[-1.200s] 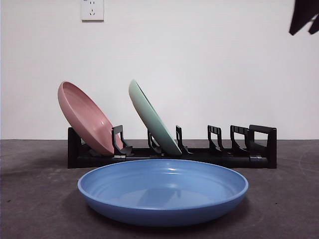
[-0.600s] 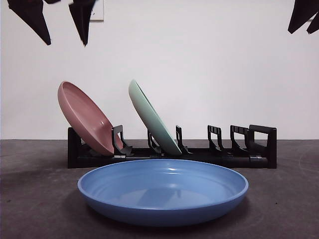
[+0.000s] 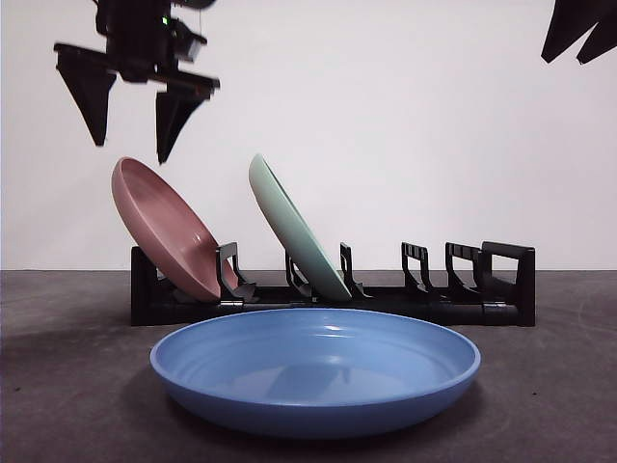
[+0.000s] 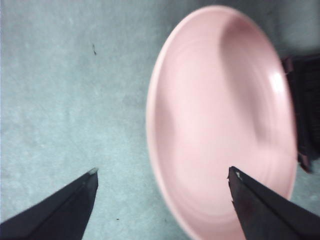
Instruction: Place the plate
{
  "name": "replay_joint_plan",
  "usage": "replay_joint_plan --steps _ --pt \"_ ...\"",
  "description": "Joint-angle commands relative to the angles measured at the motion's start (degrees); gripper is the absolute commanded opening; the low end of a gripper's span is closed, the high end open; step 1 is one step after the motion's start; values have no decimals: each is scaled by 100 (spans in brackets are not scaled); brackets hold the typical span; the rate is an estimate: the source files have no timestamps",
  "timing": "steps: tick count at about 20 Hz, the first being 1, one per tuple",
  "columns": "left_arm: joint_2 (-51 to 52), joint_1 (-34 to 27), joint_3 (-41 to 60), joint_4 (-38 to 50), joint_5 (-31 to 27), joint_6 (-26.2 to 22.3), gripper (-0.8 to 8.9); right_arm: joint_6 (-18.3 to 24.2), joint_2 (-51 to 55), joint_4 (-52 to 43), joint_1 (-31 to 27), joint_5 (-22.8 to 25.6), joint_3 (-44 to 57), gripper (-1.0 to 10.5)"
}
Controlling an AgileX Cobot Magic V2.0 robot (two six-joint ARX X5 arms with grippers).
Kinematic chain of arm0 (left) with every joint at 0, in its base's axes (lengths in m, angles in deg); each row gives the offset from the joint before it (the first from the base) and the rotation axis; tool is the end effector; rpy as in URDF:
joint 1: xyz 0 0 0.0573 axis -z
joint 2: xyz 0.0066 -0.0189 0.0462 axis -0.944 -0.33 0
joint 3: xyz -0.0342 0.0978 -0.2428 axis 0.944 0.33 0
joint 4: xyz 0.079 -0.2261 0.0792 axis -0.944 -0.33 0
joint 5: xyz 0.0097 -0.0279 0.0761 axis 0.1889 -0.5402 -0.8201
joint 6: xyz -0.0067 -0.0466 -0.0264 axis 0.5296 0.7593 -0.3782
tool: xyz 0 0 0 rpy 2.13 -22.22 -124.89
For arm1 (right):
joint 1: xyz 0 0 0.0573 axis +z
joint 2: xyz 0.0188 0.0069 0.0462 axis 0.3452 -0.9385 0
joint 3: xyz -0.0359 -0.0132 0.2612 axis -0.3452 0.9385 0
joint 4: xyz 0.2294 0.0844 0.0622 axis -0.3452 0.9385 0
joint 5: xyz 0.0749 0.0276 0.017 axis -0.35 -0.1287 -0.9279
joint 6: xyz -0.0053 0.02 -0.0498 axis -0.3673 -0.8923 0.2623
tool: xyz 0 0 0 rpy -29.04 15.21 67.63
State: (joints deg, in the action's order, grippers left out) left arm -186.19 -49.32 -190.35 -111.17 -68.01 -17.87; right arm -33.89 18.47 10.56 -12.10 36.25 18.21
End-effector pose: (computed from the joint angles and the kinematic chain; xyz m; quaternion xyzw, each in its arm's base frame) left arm 0.3866 -0.1414 0.3396 0.1508 0.5513 0.0225 0.8202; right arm 0.2238 0.0365 0.3512 -0.0895 0.2621 0.1693 0.9458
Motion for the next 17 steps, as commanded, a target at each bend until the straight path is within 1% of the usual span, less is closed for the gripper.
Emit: replay_joint_plan --steps 1,2,5,7,17 --pt "-168 24 -177 7 -35 61 397 -20 -35 -57 20 0 -85 242" --pt "-173 24 -177 81 -37 61 393 -20 -35 -55 31 4 -85 242" --pt "-173 24 -177 208 -37 61 256 -20 -35 -48 35 2 -85 242" --pt "-173 24 -177 208 -37 61 214 -20 -35 -35 35 4 -85 242" --pt "-195 -28 -175 195 -37 59 204 -20 -35 -33 35 4 -85 242"
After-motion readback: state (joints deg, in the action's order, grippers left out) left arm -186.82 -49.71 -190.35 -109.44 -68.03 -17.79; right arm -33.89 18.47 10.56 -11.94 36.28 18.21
